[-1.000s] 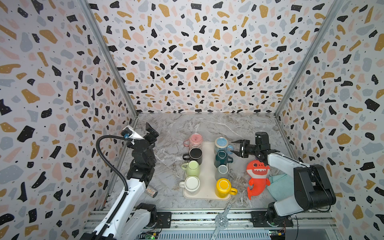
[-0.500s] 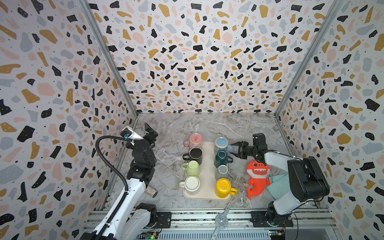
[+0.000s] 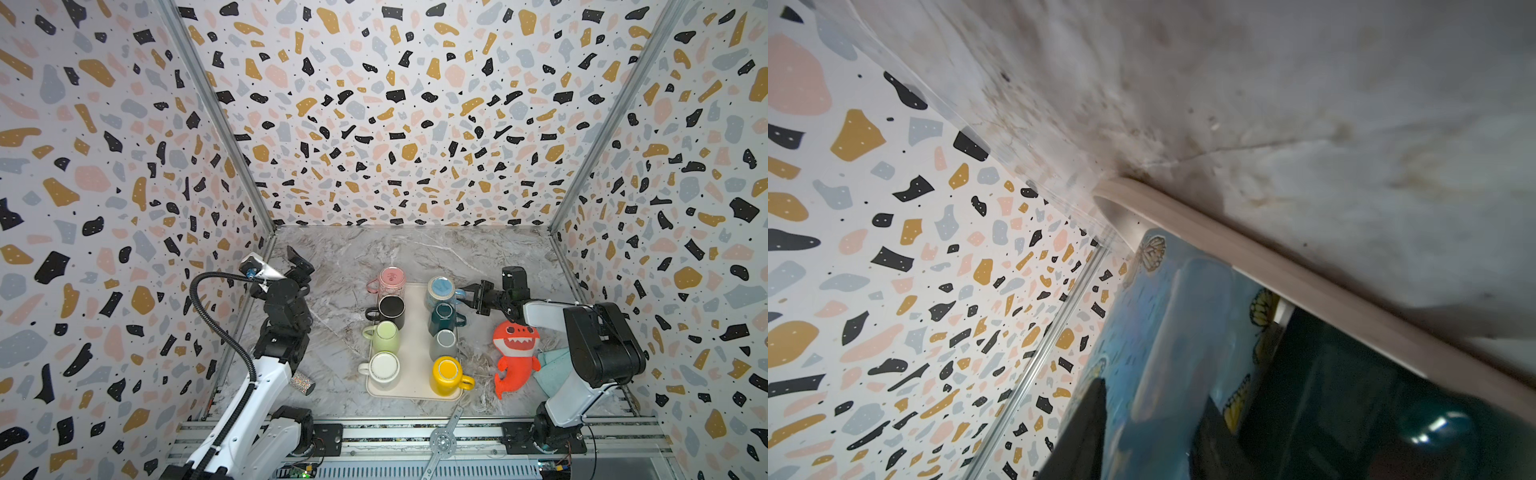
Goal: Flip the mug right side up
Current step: 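Close the right gripper on the light blue butterfly mug's handle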
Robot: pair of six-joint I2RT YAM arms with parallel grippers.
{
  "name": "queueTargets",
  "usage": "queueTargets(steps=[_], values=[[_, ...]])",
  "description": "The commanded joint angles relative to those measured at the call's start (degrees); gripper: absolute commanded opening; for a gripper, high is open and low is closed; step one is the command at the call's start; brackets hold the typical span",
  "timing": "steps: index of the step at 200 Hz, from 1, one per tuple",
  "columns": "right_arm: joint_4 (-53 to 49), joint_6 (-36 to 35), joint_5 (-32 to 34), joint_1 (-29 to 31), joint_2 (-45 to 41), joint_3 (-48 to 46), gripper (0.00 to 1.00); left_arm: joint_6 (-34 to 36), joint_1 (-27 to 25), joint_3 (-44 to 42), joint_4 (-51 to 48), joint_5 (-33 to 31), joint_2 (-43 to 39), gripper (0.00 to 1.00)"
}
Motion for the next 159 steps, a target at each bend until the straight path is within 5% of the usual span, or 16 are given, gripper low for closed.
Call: queueTargets(steps=[1, 59, 108, 159], values=[[1.74, 0.43, -0.27, 0.26, 0.87, 1.48, 0.31, 1.14, 0.26, 1.83, 2.65, -1.19, -0.58, 0.94], [8.35, 3.42, 0.26, 0.61, 5.38, 3.6, 0.21, 1.72, 0.25, 2.02, 2.65, -2.02, -0.49, 0.94], [14.76, 6.31, -0.09, 1.4, 10.02, 7.05, 0.0, 2.15, 0.25, 2.03, 2.48, -2.39, -0.51, 0.94], [21.87, 6.36, -0.18, 1.59, 11.95, 7.94, 0.0, 1.97, 0.25, 1.97, 2.38, -2.4, -0.71, 0.94]])
